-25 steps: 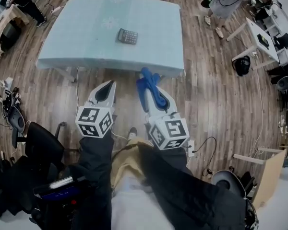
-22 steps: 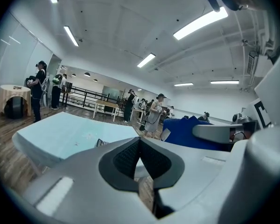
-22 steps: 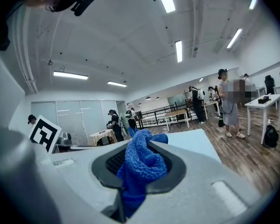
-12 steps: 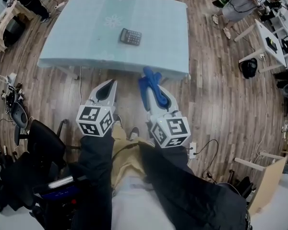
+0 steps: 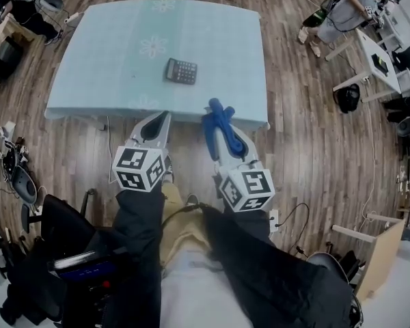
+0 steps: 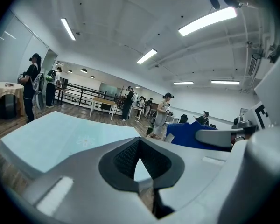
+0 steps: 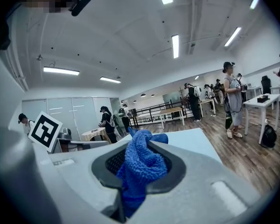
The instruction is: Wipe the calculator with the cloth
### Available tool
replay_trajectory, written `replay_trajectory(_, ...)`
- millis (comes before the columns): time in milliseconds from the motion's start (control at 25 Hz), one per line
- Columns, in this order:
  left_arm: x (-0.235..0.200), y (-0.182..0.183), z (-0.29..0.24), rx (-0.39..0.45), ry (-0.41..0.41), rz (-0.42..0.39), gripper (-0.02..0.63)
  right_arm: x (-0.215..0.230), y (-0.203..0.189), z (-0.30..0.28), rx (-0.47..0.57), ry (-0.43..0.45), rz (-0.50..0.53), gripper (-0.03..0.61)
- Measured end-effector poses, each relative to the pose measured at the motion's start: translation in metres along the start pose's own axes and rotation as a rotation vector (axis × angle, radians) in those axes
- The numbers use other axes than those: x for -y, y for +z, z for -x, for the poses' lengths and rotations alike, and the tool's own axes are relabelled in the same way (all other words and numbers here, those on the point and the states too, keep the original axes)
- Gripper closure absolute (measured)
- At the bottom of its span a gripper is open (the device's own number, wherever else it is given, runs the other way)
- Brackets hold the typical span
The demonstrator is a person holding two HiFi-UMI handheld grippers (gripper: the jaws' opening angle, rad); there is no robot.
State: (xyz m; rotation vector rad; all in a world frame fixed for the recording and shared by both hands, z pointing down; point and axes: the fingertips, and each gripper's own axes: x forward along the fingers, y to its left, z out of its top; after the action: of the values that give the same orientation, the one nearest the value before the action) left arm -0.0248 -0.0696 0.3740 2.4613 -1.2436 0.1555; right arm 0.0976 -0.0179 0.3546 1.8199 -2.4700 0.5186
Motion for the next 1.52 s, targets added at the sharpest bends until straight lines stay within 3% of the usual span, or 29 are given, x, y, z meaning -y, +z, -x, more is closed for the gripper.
replay_trajectory(280, -0.052, 0.024, -0.052, -0.028, -0.031, 0.017, 0.614, 0.003, 0.023, -0.079, 0.002, -0.027, 0.002, 0.518)
replay_trajectory(840, -0.151, 0.02, -0.113, -0.132, -0.009, 0.084, 0.614, 0.004, 0.015, -0.192, -0.053, -0.032, -0.014, 0.518)
replay_trajectory(1160, -0.154, -0.008, -0.158, -0.133, 0.083, 0.018, 0.614, 0.041, -0.021, -0.225, -0.154, 0.067, 0.051, 0.518)
replay_trajectory(1520, -0.179, -0.078, -0.192, -0.291, 0.172, 0.107, 0.614, 0.089, -0.073, -0.269, -0.284, 0.085, 0.011, 0.518)
